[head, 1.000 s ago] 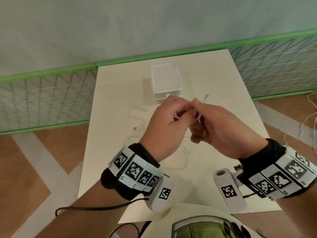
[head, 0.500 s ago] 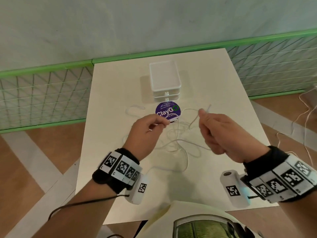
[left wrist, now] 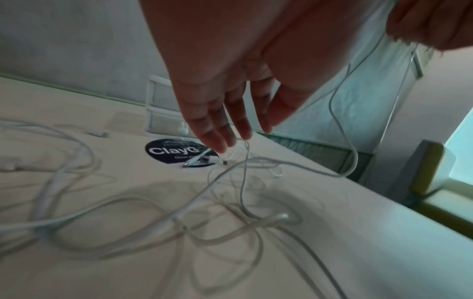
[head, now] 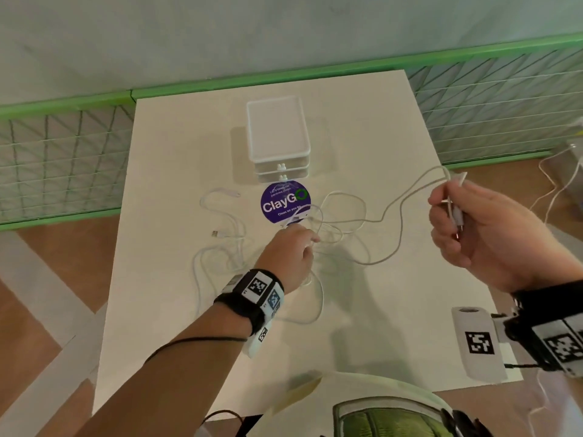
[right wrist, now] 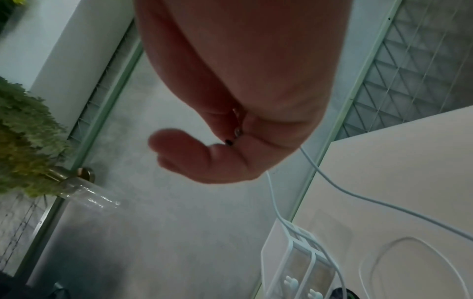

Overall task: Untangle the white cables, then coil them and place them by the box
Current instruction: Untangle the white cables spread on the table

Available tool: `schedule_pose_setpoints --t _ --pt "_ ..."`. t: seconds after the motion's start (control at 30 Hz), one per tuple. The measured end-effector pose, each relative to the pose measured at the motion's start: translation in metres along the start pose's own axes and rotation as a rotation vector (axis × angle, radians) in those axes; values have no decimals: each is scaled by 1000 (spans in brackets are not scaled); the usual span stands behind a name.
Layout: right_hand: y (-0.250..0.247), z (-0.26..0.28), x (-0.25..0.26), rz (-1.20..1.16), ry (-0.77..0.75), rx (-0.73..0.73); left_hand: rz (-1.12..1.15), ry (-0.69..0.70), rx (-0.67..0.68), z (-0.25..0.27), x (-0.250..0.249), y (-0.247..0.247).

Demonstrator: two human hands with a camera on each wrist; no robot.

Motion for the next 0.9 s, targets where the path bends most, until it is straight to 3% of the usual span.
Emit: schedule_pose_setpoints --t 0.1,0.23,0.43,0.6,0.7,0.9 --pt "-3 -8 -3 0 19 27 -163 13 61 -23 5 24" --pt "-12 -21 -4 -12 58 26 -396 -120 74 -36 26 37" --pt "-24 -34 -1 -59 57 -1 -172 -93 -51 -23 19 12" --pt "-5 -38 -4 -174 28 10 -237 203 -52 11 -22 -13" --pt "8 -34 4 -233 -40 -42 -291 293 -55 30 -35 -20" --pt "-13 -28 33 -383 -238 -151 -84 110 -109 65 1 -40"
Point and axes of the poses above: each hand's wrist, its own z-axis away from the middle knuckle, its own y-axis out of the palm, x = y × z, the point moved 7 cm from there along -z, towards the middle knuckle, and after that the axes turned 9 degrees about z, right-handed, at the moved point
